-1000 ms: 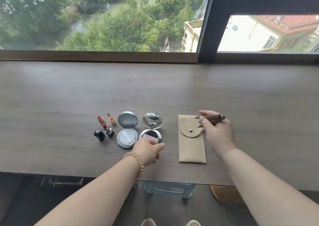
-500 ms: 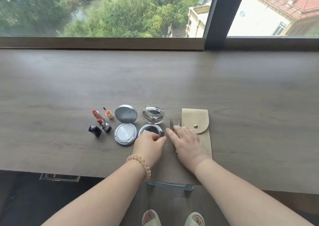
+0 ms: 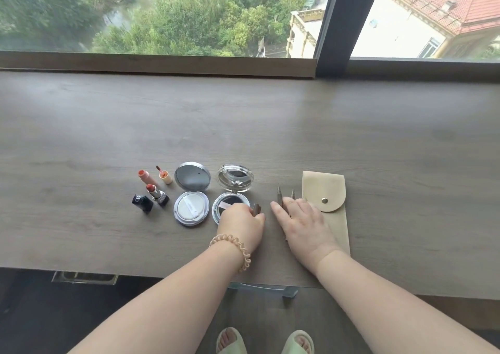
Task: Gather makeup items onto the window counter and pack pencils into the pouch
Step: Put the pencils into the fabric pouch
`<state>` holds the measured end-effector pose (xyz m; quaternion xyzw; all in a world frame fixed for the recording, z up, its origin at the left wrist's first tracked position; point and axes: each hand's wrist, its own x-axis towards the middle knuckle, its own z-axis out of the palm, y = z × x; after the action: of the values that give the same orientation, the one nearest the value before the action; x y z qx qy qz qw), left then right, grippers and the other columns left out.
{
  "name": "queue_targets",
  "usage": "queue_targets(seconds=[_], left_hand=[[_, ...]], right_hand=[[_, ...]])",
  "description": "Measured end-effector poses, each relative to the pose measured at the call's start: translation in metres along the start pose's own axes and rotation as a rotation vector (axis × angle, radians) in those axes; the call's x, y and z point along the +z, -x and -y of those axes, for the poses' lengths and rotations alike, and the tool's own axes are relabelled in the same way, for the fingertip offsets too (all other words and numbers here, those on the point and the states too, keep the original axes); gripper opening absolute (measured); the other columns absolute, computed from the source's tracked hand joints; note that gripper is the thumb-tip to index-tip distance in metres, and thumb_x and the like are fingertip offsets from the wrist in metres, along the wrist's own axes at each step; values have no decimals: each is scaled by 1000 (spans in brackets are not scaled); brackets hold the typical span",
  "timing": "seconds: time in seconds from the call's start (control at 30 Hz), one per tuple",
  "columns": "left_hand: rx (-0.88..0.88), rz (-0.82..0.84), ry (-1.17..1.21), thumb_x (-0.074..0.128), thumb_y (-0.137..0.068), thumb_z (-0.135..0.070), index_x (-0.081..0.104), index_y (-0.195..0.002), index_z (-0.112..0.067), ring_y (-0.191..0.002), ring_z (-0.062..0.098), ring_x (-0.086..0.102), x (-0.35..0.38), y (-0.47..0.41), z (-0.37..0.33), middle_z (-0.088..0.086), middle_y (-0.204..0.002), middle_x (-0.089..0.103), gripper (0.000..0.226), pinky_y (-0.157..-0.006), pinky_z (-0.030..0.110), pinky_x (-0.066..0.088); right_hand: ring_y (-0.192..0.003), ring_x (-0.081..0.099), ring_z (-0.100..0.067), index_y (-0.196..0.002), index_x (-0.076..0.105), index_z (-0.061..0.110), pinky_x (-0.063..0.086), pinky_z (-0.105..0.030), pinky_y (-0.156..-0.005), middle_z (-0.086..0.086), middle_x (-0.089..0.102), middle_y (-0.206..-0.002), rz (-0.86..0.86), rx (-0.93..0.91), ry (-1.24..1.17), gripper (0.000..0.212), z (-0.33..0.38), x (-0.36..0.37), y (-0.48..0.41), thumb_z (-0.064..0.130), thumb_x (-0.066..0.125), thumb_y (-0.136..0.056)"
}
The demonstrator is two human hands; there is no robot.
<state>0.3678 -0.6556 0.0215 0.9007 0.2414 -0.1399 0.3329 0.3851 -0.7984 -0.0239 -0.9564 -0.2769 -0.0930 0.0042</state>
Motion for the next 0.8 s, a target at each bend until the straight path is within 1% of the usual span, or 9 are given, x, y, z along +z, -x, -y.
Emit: queue_targets(seconds=[0.07,0.13,0.3,0.43,0.5,0.57,0.67,0.73,0.8], left_hand=[[-8,-16,-38,58,-86,-31,65,-76,-7,-86,27,63,3,-3,-3,11,-83,69,27,-68,23,38],[-13,-28,-69,58,-87,-32,67,-86,-3,-91,27,65,5,-3,-6,14,-90,71,31,-69,24,39],[18,-38,-148,58,-89,-35,65,-92,-2,-96,30,64,7,-3,-9,16,-96,70,34,-79,32,46],[-1,-33,-121,58,-88,-36,64,-89,-3,-94,29,64,9,-3,-8,15,-94,70,34,-74,30,44],[3,-30,-103,58,-88,-37,64,-87,-3,-93,29,63,9,-4,-8,15,-95,69,34,-71,29,41],[3,-26,-89,58,-89,-38,63,-85,-5,-93,28,63,10,-4,-10,14,-95,68,34,-70,27,38],[11,-35,-78,57,-89,-38,62,-82,-5,-91,29,62,10,-2,-11,14,-93,68,34,-69,27,37],[13,-53,-70,57,-90,-37,62,-83,-5,-92,29,62,10,0,-10,13,-94,68,33,-71,28,39],[20,-72,-67,57,-90,-35,60,-83,-6,-92,29,62,10,2,-10,13,-93,68,30,-72,29,40]], right_hand=[[-83,61,-27,-109,68,18,37,-37,-83,-7,67,-100,24,-13,25,48,6,3,-5,16,34,-75],[-82,62,-25,-109,69,20,39,-36,-82,-5,67,-99,66,-2,39,48,11,5,-7,19,34,-76],[-82,63,-24,-114,67,19,46,-37,-83,-5,69,-101,105,20,25,51,11,4,-6,19,33,-76],[-82,64,-24,-119,64,22,33,-35,-81,-3,69,-104,90,11,-6,53,8,0,-5,20,33,-75],[-82,65,-23,-120,63,23,30,-34,-79,-3,69,-106,87,3,-13,53,6,-3,-5,21,33,-76],[-83,66,-21,-120,63,25,34,-33,-79,-2,69,-108,86,4,-24,53,4,-5,-4,21,34,-76],[-89,67,-19,-117,65,24,51,-30,-77,-1,69,-111,77,10,-67,51,1,-8,-2,20,34,-76],[-94,68,-21,-116,66,24,54,-32,-78,-1,69,-114,68,11,-102,51,-1,-9,-1,19,34,-77],[-100,68,-24,-116,66,23,55,-37,-80,-3,68,-117,89,17,-116,52,-1,-11,-1,18,33,-76]])
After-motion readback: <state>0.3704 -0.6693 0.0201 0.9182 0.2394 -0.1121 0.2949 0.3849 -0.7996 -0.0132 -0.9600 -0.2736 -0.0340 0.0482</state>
